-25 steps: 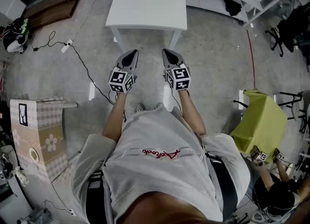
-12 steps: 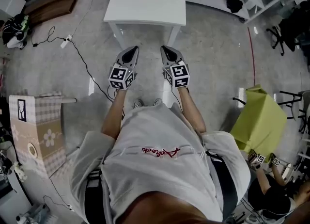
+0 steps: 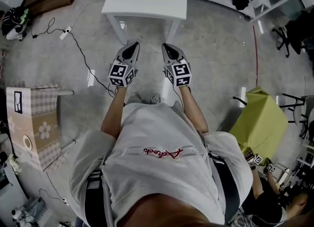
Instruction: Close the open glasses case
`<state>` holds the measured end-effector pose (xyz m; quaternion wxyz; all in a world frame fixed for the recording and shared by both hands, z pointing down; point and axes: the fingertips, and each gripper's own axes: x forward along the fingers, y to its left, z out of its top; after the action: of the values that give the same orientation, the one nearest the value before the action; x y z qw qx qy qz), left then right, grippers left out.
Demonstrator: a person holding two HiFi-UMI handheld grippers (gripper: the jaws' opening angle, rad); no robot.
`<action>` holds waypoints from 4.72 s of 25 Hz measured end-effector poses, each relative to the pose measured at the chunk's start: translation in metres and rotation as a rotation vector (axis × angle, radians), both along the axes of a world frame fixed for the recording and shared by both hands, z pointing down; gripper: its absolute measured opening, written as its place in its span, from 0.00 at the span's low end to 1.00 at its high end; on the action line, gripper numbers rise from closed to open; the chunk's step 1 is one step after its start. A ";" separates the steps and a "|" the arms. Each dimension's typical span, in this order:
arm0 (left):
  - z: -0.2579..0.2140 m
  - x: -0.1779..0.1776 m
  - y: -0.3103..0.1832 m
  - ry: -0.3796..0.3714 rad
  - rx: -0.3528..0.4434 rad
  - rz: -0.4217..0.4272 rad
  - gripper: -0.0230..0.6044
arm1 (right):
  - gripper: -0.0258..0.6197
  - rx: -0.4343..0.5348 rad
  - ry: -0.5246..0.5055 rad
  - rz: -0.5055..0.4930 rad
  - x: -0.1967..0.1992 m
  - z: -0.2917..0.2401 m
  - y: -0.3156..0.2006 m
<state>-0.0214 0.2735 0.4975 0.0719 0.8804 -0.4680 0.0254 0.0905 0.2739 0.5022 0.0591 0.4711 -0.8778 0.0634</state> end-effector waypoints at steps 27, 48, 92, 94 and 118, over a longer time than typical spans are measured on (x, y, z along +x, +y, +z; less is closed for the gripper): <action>0.033 0.000 -0.042 0.003 -0.053 -0.002 0.08 | 0.08 0.008 0.028 -0.032 -0.006 0.018 -0.044; 0.034 -0.016 -0.195 0.027 -0.055 0.060 0.08 | 0.08 -0.038 0.069 -0.002 -0.037 0.034 -0.188; 0.063 -0.073 -0.395 0.036 -0.158 0.104 0.08 | 0.08 -0.129 0.080 0.048 -0.092 0.060 -0.390; 0.064 -0.070 -0.406 0.035 -0.161 0.090 0.08 | 0.08 -0.132 0.081 0.032 -0.089 0.061 -0.400; 0.071 -0.037 -0.517 0.040 -0.208 -0.088 0.08 | 0.08 -0.200 0.044 -0.110 -0.043 0.075 -0.512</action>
<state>-0.0581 -0.2433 0.5687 0.1734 0.8472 -0.4993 0.0534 0.0472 -0.2377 0.5774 0.1283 0.4155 -0.8900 0.1368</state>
